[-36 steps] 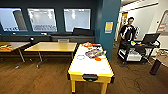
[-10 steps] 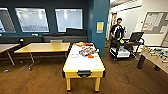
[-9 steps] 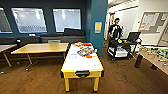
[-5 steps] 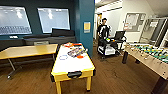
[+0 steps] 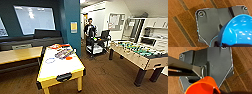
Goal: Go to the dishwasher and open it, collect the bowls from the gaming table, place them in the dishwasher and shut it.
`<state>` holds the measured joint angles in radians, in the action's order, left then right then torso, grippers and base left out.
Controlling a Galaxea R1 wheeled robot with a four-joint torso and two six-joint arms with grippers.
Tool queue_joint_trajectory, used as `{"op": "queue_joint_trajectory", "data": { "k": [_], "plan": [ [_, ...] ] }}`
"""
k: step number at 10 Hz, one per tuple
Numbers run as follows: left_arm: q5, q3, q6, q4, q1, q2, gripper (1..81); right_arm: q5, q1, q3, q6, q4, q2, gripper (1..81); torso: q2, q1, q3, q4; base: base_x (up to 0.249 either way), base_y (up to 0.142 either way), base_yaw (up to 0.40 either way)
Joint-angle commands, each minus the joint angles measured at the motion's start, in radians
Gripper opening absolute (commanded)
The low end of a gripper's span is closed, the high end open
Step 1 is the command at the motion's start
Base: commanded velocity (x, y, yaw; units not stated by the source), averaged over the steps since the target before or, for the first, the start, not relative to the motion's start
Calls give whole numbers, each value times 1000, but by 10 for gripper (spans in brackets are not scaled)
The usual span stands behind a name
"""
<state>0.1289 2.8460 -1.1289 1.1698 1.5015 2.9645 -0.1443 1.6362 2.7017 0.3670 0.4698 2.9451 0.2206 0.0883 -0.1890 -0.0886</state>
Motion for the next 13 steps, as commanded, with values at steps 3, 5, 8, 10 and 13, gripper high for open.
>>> {"op": "queue_joint_trajectory", "data": {
  "k": [3, 5, 8, 10, 13],
  "plan": [
    [-38, 6, 1, -2, -53, -5, 10, 68, -28, -33, -382, -307, -7, 10, 0, 0, 0, 0, 0, 0, -382],
    [-29, 6, 1, -2, -48, -7, 10, 60, -17, -48, -384, -283, -16, 10, 0, 0, 0, 0, 0, 0, -383],
    [-26, 4, 1, 7, -43, -5, 10, 14, -12, -82, -379, -289, -36, 10, 0, 0, 0, 0, 0, 0, -382],
    [-23, 3, 1, 7, -40, -5, 10, -1, -12, -152, -376, -287, -74, 10, 0, 0, 0, 0, 0, 0, -382],
    [-5, 1, 1, 10, -40, -2, 10, -14, -17, -180, -373, -290, -99, 10, 0, 0, 0, 0, 0, 0, -382]
  ]
}}
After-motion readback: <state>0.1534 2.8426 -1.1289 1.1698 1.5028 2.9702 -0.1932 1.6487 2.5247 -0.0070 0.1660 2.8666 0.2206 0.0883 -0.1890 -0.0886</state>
